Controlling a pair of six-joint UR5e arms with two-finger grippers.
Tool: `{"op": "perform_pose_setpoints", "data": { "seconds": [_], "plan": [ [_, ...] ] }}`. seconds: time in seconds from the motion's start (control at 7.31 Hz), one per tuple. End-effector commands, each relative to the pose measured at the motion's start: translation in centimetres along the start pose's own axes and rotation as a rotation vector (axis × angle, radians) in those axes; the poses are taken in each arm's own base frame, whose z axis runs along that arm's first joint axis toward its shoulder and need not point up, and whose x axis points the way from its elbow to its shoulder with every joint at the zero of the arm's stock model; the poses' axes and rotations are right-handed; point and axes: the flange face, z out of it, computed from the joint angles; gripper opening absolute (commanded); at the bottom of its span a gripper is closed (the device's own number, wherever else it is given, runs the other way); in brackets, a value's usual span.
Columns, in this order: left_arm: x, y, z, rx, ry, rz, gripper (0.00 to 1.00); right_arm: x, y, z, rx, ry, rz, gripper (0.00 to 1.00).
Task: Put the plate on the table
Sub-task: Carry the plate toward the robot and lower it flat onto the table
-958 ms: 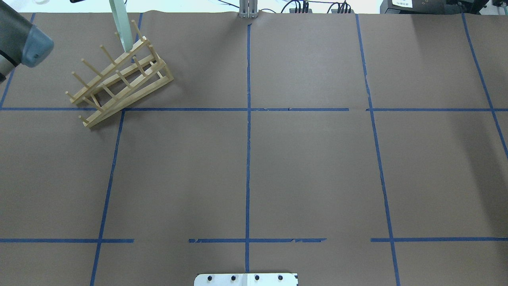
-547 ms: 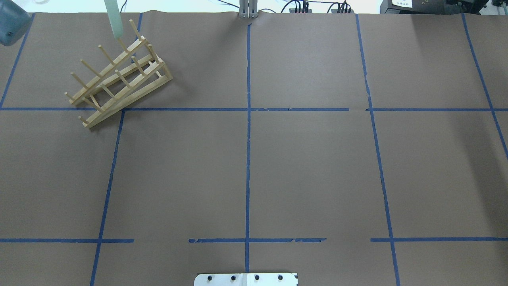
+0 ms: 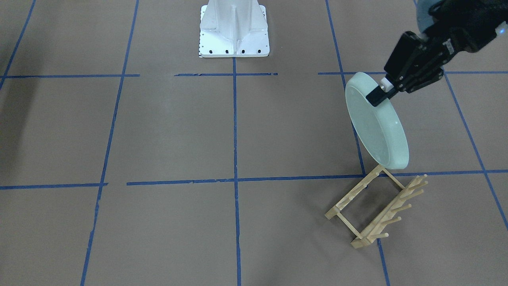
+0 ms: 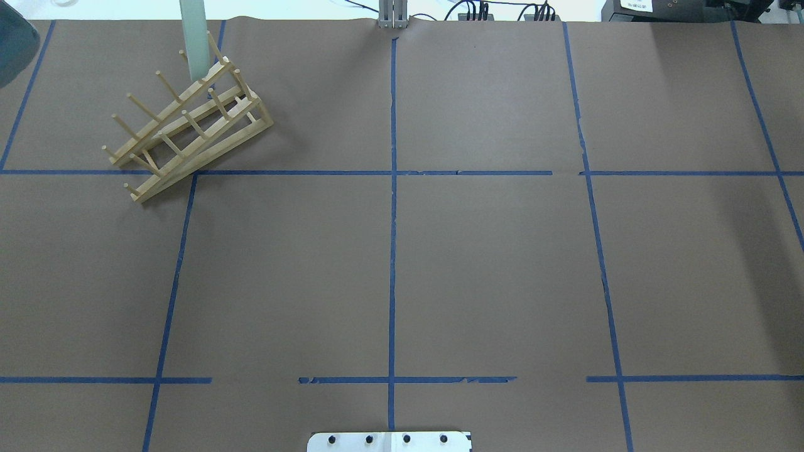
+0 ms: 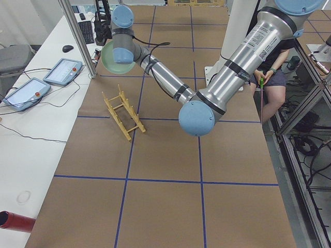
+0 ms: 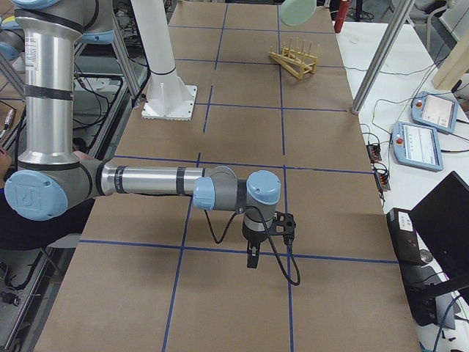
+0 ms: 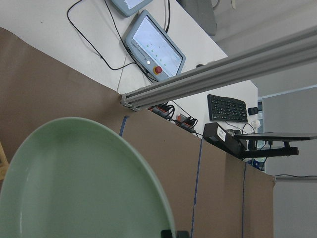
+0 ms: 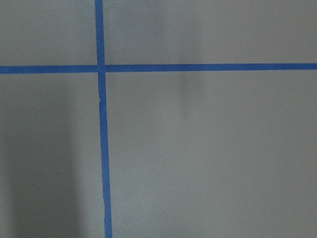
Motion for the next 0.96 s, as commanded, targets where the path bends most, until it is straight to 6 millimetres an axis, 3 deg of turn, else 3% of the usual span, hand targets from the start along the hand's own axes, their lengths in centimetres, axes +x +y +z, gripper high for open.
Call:
{"op": "perform_pose_setpoints", "data": {
  "seconds": [0.0,0.27,0.41,0.68,0.82],
  "plan": [
    [2.3,7.7,5.2,0.03,-0.089,0.03,0.0,0.0,0.0,0.0,0.0,0.0,0.0,1.0],
    [2.0,17.8,13.4,0.082,-0.315,0.177,0.0,0.0,0.0,0.0,0.0,0.0,0.001,1.0],
    [1.0,20.8,16.2,0.075,-0.447,0.278,0.0,0.0,0.0,0.0,0.0,0.0,0.0,1.0],
    [-0.9,23.9,19.2,-0.001,-0.569,0.502,0.0,0.0,0.0,0.0,0.0,0.0,0.001,1.0],
    [-2.4,26.5,21.9,-0.036,-0.65,0.657,0.0,0.0,0.0,0.0,0.0,0.0,0.001,1.0]
  ]
}}
